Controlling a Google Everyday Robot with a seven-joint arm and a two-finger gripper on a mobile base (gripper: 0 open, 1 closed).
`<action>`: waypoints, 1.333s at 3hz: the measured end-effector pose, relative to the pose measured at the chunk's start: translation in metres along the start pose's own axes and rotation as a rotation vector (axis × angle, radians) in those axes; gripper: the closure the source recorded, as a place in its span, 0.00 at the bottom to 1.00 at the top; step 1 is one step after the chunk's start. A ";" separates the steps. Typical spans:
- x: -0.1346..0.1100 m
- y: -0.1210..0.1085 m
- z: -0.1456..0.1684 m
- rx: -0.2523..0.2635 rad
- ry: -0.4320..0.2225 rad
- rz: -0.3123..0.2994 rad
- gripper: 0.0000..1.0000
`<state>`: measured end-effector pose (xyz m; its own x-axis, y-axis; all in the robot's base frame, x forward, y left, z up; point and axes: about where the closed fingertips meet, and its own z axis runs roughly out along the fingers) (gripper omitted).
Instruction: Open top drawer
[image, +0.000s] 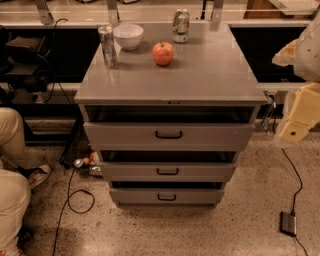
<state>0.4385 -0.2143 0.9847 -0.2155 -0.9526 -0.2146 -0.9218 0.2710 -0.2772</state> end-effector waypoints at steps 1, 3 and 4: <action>0.000 0.001 0.001 0.000 -0.002 -0.002 0.00; -0.016 0.032 0.066 -0.051 -0.142 -0.068 0.00; -0.034 0.051 0.123 -0.114 -0.241 -0.093 0.00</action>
Offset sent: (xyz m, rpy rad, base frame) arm -0.0090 0.0224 -0.0539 0.0803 -0.0187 0.0983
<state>0.4383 -0.1512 0.8629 -0.0582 -0.9087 -0.4133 -0.9671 0.1540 -0.2023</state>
